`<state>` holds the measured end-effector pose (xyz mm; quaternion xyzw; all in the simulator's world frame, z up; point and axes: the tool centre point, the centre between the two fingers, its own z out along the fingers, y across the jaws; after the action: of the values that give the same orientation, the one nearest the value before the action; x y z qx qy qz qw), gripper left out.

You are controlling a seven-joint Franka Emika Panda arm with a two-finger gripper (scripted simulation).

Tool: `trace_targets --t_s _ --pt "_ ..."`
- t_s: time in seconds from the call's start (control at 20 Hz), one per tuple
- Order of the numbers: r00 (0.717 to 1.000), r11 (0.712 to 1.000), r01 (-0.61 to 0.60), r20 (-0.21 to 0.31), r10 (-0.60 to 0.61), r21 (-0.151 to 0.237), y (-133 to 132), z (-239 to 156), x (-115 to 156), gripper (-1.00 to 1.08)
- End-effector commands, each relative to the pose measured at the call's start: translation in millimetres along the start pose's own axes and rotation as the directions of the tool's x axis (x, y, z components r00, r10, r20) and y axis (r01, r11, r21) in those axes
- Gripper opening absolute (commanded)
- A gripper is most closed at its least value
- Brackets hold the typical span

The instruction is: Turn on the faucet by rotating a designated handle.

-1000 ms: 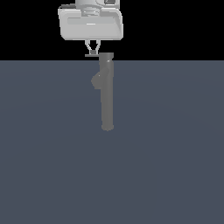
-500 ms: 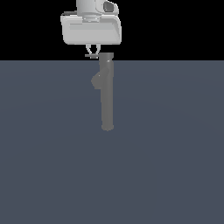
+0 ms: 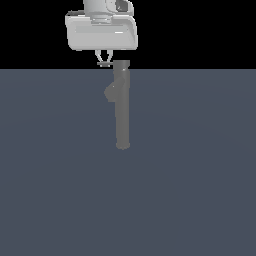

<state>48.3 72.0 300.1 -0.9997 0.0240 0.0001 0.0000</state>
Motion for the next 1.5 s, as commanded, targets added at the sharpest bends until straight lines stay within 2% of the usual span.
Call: trace_targets --t_s 0.0,0.35,0.4,1.25,1.35,1.45 --pt "1.000 1.000 0.000 0.000 0.000 0.000 -2.2 -0.1 -7.7 -1.00" --pt "1.000 1.000 0.000 0.000 0.000 0.000 -7.7 -0.3 -26.4 -1.00" --pt "1.000 1.000 -0.006 -0.009 0.006 0.000 -2.7 -0.1 -18.3 -1.00" --pt "1.000 1.000 0.000 0.000 0.000 0.000 14.8 -0.3 -70.4 -1.00" --pt "1.000 1.000 -0.002 -0.011 0.002 0.002 14.9 1.3 -60.9 -1.00" --pt "1.000 1.000 -0.002 -0.009 0.002 0.002 23.3 1.0 -65.2 -1.00"
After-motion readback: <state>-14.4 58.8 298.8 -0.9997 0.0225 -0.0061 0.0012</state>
